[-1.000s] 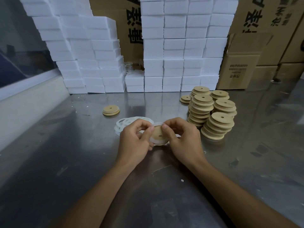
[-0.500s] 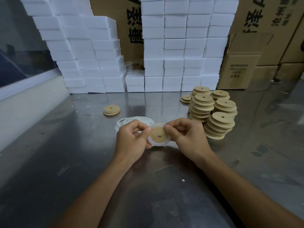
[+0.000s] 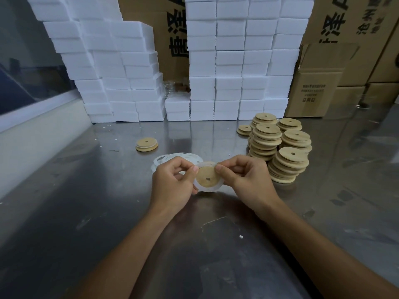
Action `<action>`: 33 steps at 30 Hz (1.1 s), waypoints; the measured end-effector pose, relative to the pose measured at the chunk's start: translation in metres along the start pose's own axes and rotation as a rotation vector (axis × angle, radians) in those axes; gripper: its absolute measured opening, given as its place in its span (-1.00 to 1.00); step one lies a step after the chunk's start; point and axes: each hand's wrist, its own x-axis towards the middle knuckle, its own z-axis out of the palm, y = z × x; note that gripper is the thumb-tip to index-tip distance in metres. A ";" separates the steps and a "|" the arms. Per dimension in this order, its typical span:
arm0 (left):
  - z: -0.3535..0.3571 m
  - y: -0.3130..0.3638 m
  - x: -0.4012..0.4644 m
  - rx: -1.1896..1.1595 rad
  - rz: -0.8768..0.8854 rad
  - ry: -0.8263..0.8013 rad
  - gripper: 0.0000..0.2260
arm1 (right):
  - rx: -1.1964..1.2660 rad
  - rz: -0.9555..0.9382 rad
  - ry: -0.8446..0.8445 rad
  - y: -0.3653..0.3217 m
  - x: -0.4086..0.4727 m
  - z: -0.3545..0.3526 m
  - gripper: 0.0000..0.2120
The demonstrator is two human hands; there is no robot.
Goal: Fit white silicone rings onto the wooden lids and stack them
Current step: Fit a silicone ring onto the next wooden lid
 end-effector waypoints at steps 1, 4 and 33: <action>0.000 0.001 0.000 0.005 0.000 -0.004 -0.88 | 0.009 0.014 -0.009 0.000 0.001 -0.001 -0.97; -0.003 0.001 0.001 0.001 -0.007 -0.024 -0.87 | 0.048 0.056 -0.033 -0.001 0.002 -0.003 -0.97; -0.004 -0.012 0.002 0.030 0.143 -0.072 -0.78 | -0.163 -0.121 -0.028 0.002 -0.003 -0.003 -0.94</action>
